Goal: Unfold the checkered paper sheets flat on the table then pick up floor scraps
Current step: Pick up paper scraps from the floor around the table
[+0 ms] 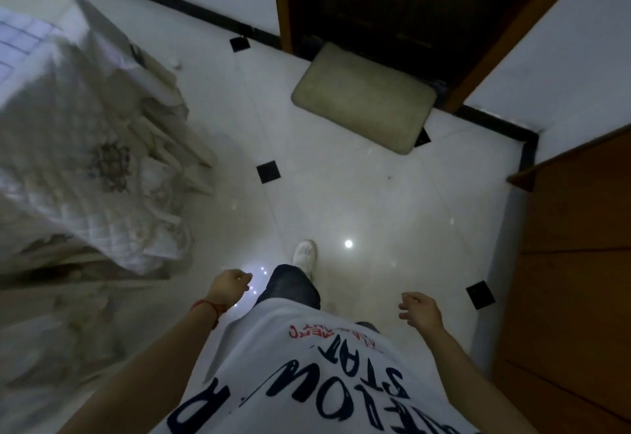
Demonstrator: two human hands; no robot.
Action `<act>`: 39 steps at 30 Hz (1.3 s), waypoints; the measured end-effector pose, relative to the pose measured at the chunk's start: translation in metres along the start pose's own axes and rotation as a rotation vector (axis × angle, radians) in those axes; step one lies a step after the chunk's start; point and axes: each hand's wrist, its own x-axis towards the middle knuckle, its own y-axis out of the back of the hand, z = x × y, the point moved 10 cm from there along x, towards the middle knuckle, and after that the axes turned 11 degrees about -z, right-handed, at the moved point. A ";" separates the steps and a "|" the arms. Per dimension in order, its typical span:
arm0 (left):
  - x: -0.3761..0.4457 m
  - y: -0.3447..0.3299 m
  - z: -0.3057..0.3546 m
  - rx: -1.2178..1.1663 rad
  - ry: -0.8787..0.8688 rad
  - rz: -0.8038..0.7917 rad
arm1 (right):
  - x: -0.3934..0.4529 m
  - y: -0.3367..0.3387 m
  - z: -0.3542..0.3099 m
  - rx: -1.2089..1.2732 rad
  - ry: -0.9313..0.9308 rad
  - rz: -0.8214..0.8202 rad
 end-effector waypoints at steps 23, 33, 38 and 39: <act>0.197 0.229 0.277 -0.431 0.052 0.060 | 0.199 0.005 -0.475 -0.171 0.049 -0.134; 0.232 0.285 0.270 -0.777 0.269 0.194 | 0.262 -0.113 -0.763 -0.393 0.216 -0.299; 0.265 0.331 0.268 -0.906 0.371 0.204 | 0.304 -0.174 -0.826 -0.472 0.111 -0.362; 0.272 0.344 0.271 -0.923 0.385 0.198 | 0.309 -0.183 -0.837 -0.488 0.085 -0.360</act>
